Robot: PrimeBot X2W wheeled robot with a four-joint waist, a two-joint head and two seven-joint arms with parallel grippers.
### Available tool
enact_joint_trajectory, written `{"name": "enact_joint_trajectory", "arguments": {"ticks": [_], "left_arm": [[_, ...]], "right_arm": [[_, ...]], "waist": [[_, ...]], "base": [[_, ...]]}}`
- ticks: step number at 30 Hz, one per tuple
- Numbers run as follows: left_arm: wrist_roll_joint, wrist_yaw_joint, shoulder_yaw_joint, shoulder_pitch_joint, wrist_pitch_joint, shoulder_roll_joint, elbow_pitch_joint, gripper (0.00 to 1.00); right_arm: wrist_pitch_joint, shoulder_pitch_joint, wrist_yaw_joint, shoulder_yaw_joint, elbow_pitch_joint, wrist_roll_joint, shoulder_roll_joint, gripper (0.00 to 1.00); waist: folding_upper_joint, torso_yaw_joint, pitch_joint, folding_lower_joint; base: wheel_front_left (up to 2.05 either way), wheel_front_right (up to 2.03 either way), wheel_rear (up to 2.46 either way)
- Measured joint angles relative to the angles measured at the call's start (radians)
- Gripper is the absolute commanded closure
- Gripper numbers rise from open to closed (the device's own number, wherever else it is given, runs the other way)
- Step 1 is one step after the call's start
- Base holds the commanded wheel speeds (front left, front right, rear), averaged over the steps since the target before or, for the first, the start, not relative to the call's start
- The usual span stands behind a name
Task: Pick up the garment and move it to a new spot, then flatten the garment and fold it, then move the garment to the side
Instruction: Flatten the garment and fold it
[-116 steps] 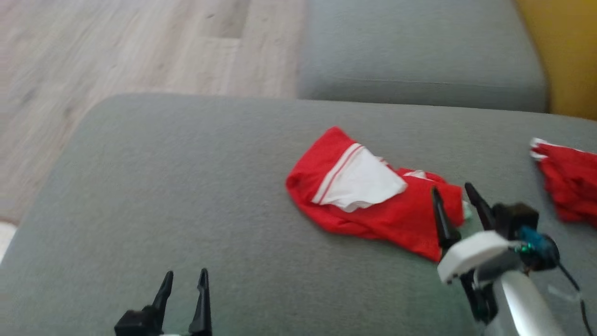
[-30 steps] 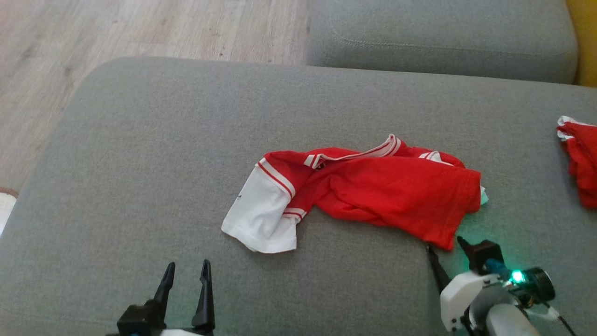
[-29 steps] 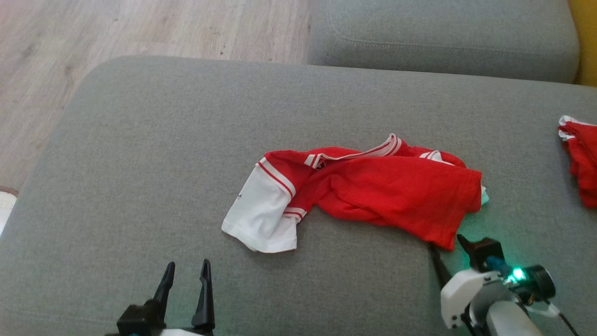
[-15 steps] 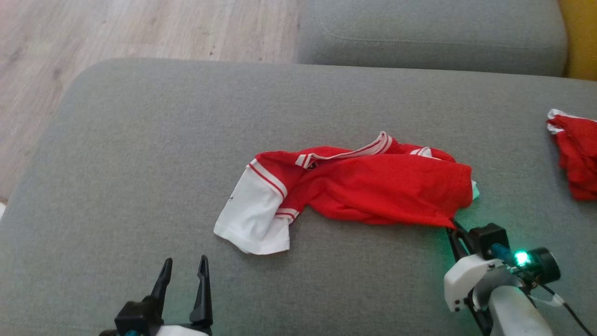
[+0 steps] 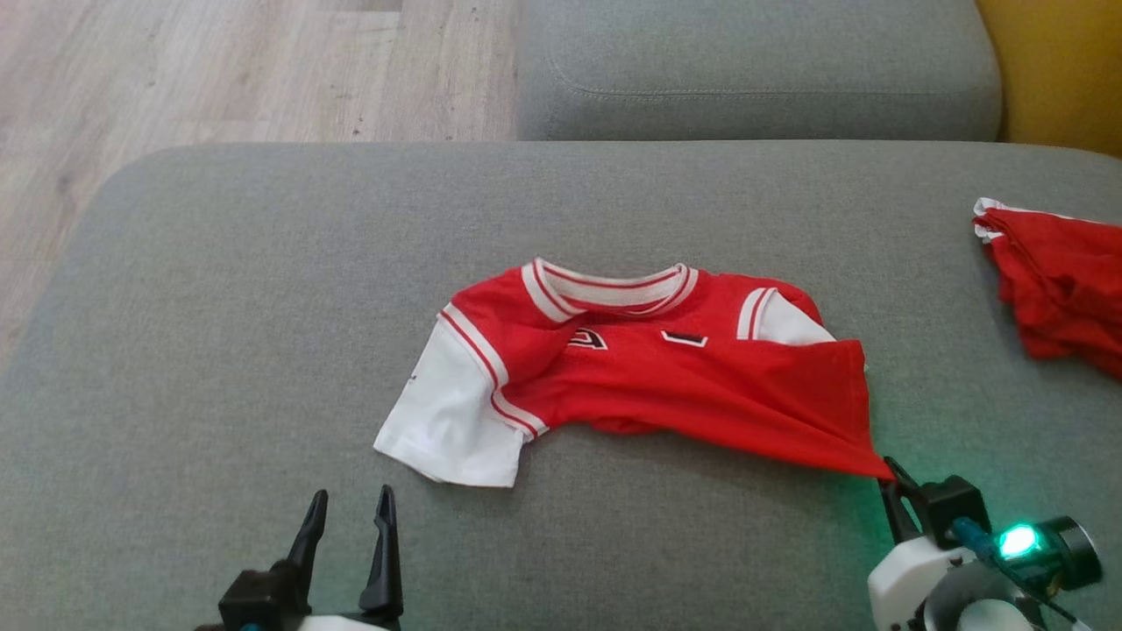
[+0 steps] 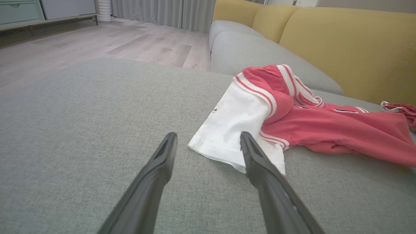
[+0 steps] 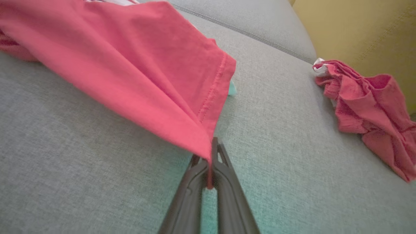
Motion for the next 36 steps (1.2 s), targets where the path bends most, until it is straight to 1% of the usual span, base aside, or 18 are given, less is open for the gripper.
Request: {"name": "enact_joint_trajectory", "arguments": {"ticks": [1,2,10,14,23,30,32,36], "left_arm": [[0.000,0.000,0.000,0.000,0.000,0.000,0.000,0.00],[0.000,0.000,-0.001,0.000,0.000,0.000,0.000,0.00],[0.000,0.000,-0.011,0.000,0.000,0.000,0.005,0.00],[-0.007,0.000,-0.016,0.009,0.000,0.000,0.006,0.00],[-0.007,-0.001,-0.019,0.014,-0.001,0.000,0.009,0.00],[-0.007,-0.002,-0.024,0.014,-0.002,-0.005,0.022,0.00],[-0.007,-0.009,-0.024,0.014,-0.002,-0.005,0.025,0.00],[-0.016,-0.010,-0.024,0.014,-0.005,-0.006,0.029,0.00]], "right_arm": [[0.000,0.000,0.000,0.000,0.000,0.000,0.000,0.14],[0.002,0.001,0.000,-0.001,-0.002,0.000,0.000,0.00],[-0.001,0.018,0.000,-0.017,-0.045,0.056,0.023,0.00],[-0.001,0.065,0.000,-0.031,-0.109,0.087,0.025,0.00],[0.033,0.140,0.000,-0.001,-0.310,0.137,0.040,0.00],[0.059,0.161,0.000,0.022,-0.389,0.227,0.049,0.00],[0.059,0.170,0.000,0.026,-0.407,0.270,0.049,0.00],[0.059,0.184,0.000,0.036,-0.418,0.351,0.049,0.00]], "waist": [[0.0000,0.000,0.000,0.0000],[0.0000,-0.001,0.001,0.0000],[0.0000,-0.002,-0.016,0.0000],[0.0000,-0.007,-0.038,0.0000],[0.0000,-0.024,-0.089,0.0000],[0.0000,-0.030,-0.116,0.0000],[0.0000,-0.030,-0.122,-0.0001],[0.0000,-0.027,-0.132,-0.0001]], "base": [[0.00,0.00,0.00],[0.00,0.00,0.00],[0.00,0.00,0.00],[0.00,0.00,0.00],[0.00,0.00,0.00],[0.00,0.00,0.00],[0.00,0.00,0.00],[0.00,0.00,0.00]]}}
